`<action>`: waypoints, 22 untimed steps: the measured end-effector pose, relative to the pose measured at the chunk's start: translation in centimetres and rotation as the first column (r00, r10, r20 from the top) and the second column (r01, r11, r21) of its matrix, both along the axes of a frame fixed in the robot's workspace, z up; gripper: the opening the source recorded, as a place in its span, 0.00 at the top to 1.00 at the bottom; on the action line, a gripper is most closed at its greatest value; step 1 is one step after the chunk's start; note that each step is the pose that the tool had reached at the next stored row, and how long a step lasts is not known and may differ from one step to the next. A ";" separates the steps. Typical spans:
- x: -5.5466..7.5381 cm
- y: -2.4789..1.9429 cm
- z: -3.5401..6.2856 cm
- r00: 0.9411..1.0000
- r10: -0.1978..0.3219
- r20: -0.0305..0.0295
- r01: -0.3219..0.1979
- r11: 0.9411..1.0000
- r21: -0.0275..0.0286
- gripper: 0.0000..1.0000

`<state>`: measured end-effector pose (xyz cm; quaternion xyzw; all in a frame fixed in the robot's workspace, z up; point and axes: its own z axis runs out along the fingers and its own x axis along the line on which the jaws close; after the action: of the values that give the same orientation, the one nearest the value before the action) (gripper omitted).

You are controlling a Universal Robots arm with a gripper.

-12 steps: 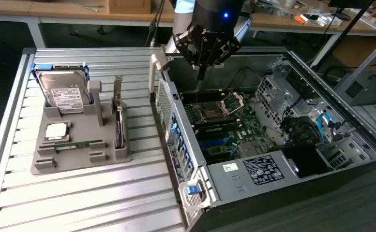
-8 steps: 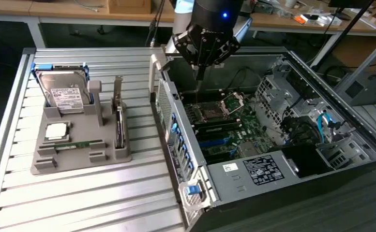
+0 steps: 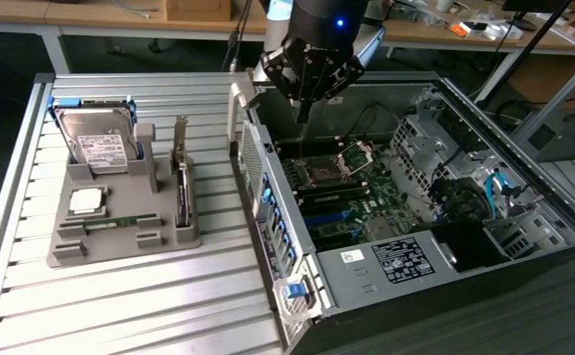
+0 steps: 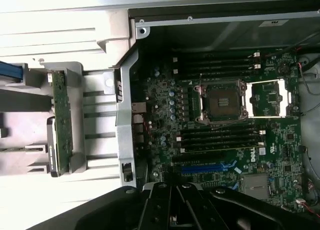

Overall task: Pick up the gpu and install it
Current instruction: 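Reach for the gpu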

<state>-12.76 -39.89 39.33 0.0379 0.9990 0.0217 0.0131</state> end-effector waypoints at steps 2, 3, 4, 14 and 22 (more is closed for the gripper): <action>-0.2 -0.01 0.00 1.000 0.000 0.000 0.000 1.000 0.000 0.89; -0.4 0.00 0.00 1.000 0.000 0.000 0.000 1.000 0.000 0.89; -0.4 0.00 0.00 1.000 0.000 0.000 0.000 1.000 0.000 0.89; -1.1 0.00 0.00 1.000 0.000 0.000 0.000 1.000 0.000 0.89; -1.5 0.00 0.00 1.000 0.000 0.000 0.000 1.000 0.000 0.89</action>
<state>-14.29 -39.89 39.33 0.0379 0.9990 0.0217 0.0130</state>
